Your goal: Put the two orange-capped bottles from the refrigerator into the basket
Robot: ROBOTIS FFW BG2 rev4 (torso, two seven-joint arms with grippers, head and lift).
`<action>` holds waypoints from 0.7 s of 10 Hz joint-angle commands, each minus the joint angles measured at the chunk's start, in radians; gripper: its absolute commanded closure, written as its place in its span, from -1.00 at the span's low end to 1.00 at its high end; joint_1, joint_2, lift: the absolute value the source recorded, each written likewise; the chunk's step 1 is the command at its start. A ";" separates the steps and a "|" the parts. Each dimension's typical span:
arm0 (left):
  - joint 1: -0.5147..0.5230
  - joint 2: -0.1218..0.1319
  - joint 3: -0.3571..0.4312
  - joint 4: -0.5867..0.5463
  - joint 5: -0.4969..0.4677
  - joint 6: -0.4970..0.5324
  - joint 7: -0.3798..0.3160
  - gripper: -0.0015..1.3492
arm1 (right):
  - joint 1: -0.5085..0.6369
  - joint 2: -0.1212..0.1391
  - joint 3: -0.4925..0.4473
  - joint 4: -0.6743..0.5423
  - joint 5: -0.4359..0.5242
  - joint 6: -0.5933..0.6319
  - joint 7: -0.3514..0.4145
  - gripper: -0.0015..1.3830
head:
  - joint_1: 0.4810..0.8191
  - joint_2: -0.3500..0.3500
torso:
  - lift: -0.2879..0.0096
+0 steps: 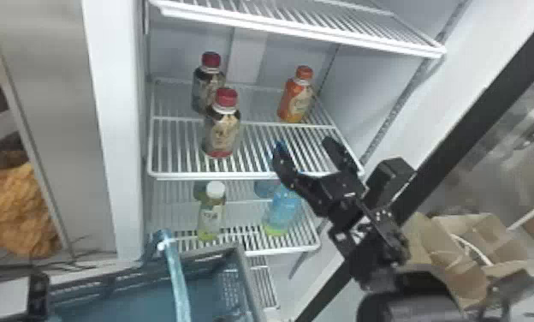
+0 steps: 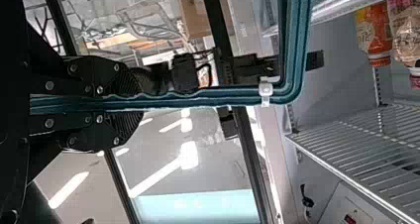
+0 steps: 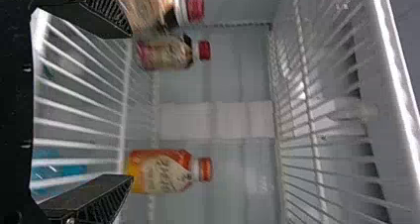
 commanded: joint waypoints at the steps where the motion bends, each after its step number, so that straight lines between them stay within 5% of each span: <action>1: 0.002 0.000 0.000 0.000 0.001 0.000 0.000 0.78 | -0.084 -0.002 0.010 0.105 0.035 -0.074 -0.025 -0.95 | 0.27 -1.00 | 0.67; 7: 0.004 -0.002 0.002 0.000 0.001 0.000 0.000 0.78 | -0.302 -0.006 0.044 0.367 0.123 -0.185 -0.146 -1.00 | 0.27 -1.00 | 0.67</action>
